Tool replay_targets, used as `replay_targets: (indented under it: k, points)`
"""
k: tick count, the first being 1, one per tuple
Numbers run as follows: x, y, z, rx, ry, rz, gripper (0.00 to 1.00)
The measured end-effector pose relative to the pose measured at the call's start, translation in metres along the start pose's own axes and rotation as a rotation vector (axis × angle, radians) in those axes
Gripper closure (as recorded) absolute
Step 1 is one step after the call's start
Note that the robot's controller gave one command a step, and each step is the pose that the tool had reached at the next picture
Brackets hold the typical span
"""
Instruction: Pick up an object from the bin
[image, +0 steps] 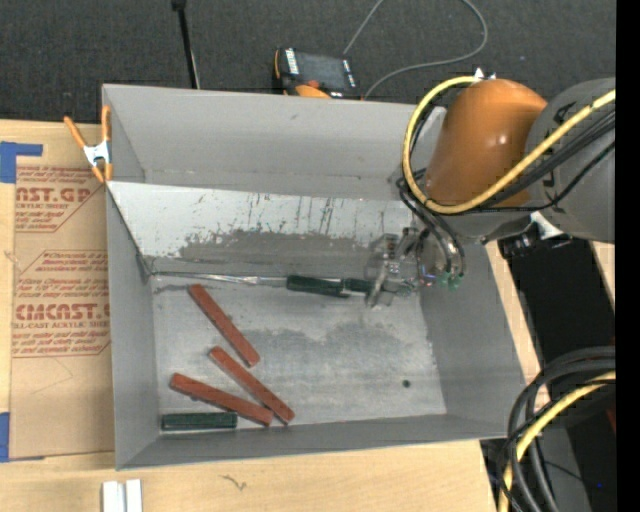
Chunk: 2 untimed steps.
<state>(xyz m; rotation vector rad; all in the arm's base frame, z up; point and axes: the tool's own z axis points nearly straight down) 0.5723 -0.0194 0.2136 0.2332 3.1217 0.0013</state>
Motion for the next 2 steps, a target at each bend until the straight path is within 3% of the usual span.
replay_targets:
  k: [1,2]
  points:
    - [0.008,0.008,0.038,-0.001,0.012,-0.339,1.0]
    - [0.004,0.014,-0.029,-0.001,0.001,-0.378,1.0]
